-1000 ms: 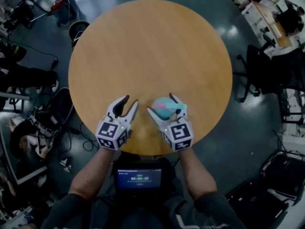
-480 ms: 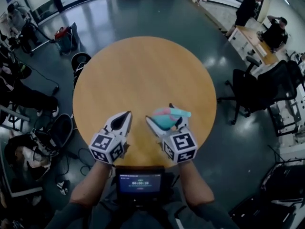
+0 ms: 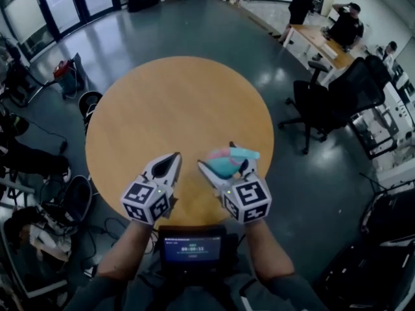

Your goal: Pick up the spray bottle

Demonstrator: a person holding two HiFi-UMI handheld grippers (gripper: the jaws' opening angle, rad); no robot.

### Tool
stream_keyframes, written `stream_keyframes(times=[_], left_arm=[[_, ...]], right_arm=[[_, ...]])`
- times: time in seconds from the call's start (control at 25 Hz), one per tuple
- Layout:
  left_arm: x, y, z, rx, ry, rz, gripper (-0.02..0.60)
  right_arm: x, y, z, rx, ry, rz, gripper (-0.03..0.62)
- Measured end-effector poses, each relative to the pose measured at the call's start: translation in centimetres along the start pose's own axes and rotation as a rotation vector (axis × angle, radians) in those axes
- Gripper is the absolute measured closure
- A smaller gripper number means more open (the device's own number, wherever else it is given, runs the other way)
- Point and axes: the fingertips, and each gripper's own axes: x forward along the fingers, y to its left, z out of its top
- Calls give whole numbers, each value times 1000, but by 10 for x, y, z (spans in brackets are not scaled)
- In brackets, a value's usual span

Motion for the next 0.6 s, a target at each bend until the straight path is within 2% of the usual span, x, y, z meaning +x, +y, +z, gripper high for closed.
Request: stream_keyframes(times=[0.08,0.24,0.44,0.6], left_arm=[[11,-20,-3,14,13,-48,581],[36,-73,4,106,33,-180,581],[71,-167,-18,131,80,-434,581],[96,-236,-35,151,114,-599,581]], right_arm=[[-25,-13,-2,8,-8,-56,155],[-71,-42,-2,25,-19,-198,155],[-164,-86,-26,60,-21,-442,155],[-237,-117,-46,92,-28,-623,155]])
